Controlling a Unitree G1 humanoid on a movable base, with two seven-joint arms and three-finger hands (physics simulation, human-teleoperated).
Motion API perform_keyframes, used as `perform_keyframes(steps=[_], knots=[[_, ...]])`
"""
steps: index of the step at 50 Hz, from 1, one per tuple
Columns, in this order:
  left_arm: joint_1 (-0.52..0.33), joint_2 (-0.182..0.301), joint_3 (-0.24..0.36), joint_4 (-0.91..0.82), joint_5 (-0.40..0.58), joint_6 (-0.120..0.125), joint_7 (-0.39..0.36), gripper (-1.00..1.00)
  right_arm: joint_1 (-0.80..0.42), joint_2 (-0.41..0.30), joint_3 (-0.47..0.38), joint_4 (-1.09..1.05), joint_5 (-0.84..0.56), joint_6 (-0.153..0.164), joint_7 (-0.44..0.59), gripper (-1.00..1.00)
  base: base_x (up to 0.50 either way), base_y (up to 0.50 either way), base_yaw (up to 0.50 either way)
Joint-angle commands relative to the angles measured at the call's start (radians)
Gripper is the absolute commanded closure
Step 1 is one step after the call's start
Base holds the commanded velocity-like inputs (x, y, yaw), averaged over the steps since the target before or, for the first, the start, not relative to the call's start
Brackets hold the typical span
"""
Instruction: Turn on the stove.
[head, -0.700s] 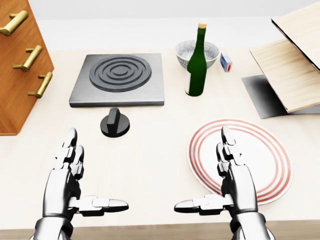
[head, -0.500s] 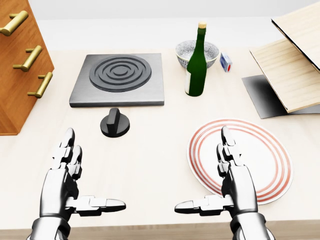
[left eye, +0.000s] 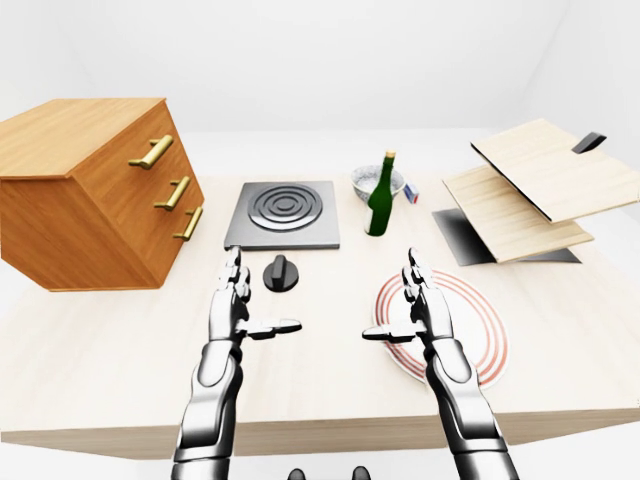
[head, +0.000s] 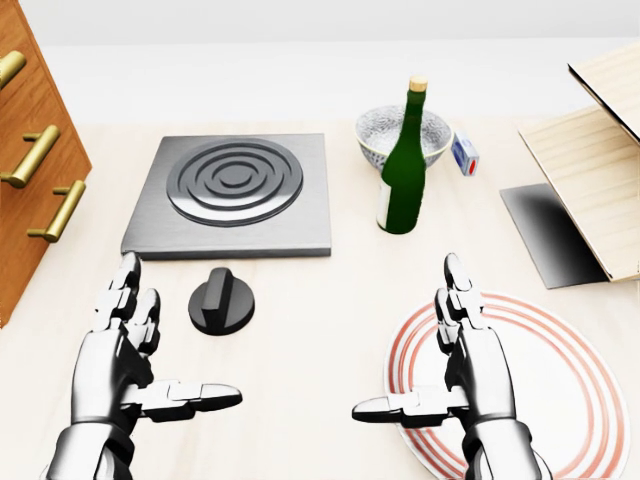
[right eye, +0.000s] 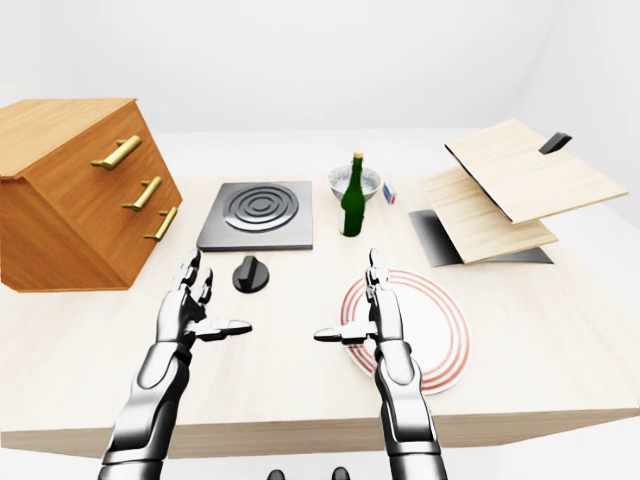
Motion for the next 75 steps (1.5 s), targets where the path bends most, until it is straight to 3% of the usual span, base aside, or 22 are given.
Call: perform_keyframes(steps=[1,13,15,17,26,34,37,40,47,51,54,58,63,66,75], knots=[[-0.004,0.009,0.008,-0.02,-0.027,0.0,0.009,-1.0,-0.002,-0.002,-0.003,-0.005,0.005,0.012,0.004,-1.0,0.5,0.0,0.0],[-0.021,0.014,0.024,0.011,-0.02,0.0,0.02,-1.0,-0.003,0.001,-0.004,0.0,0.008,0.003,0.002,-1.0,0.5,0.0,0.0],[-0.022,0.013,0.021,0.017,-0.018,0.0,0.019,-1.0,0.008,0.003,-0.004,0.002,0.013,-0.048,0.002,-1.0,0.0,0.0,0.0],[-0.026,0.014,0.023,0.027,-0.017,0.0,0.021,-1.0,0.006,0.002,-0.005,-0.003,0.018,-0.033,0.003,-1.0,0.0,0.0,0.0],[-0.04,0.009,0.016,0.081,-0.007,0.0,0.029,-1.0,0.011,0.0,-0.009,-0.024,0.03,-0.029,0.007,-1.0,0.0,0.0,0.0],[-0.033,-0.009,-0.02,0.174,0.026,0.0,0.035,-1.0,0.009,-0.009,-0.028,-0.058,0.06,0.011,0.022,-1.0,0.0,0.0,0.0],[-0.047,-0.015,-0.033,0.231,0.038,-0.016,0.035,-1.0,0.001,-0.013,-0.04,-0.066,0.074,0.026,0.025,-1.0,0.0,0.0,0.0],[-0.081,-0.019,-0.039,0.336,0.048,-0.067,0.032,-1.0,-0.01,-0.016,-0.047,-0.06,0.08,0.031,0.025,-1.0,0.0,0.0,0.0],[-0.113,-0.025,-0.048,0.471,0.053,-0.132,0.024,-1.0,-0.025,-0.02,-0.052,-0.042,0.089,0.036,0.027,-1.0,0.0,0.0,0.0],[-0.112,-0.028,-0.051,0.485,0.049,-0.133,0.016,-1.0,-0.023,-0.021,-0.053,-0.051,0.093,0.045,0.028,-1.0,0.0,0.0,0.0],[-0.119,-0.034,-0.057,0.53,0.056,-0.16,0.018,-1.0,-0.031,-0.023,-0.057,-0.04,0.096,0.045,0.028,-1.0,0.0,0.0,0.0],[-0.133,-0.042,-0.065,0.576,0.061,-0.175,0.011,-1.0,-0.037,-0.025,-0.061,-0.039,0.102,0.051,0.027,-1.0,0.0,0.0,0.0],[-0.154,-0.054,-0.076,0.648,0.072,-0.175,0.004,-1.0,-0.037,-0.027,-0.063,-0.045,0.107,0.056,0.029,-1.0,0.0,0.0,0.0],[-0.137,-0.068,-0.097,0.635,0.086,-0.175,-0.005,-1.0,-0.039,-0.03,-0.071,-0.056,0.117,0.069,0.031,-1.0,0.0,0.0,0.0],[-0.105,-0.098,-0.135,0.61,0.104,-0.175,-0.03,-1.0,-0.06,-0.043,-0.098,-0.069,0.147,0.07,0.028,-1.0,0.0,0.0,0.0]])
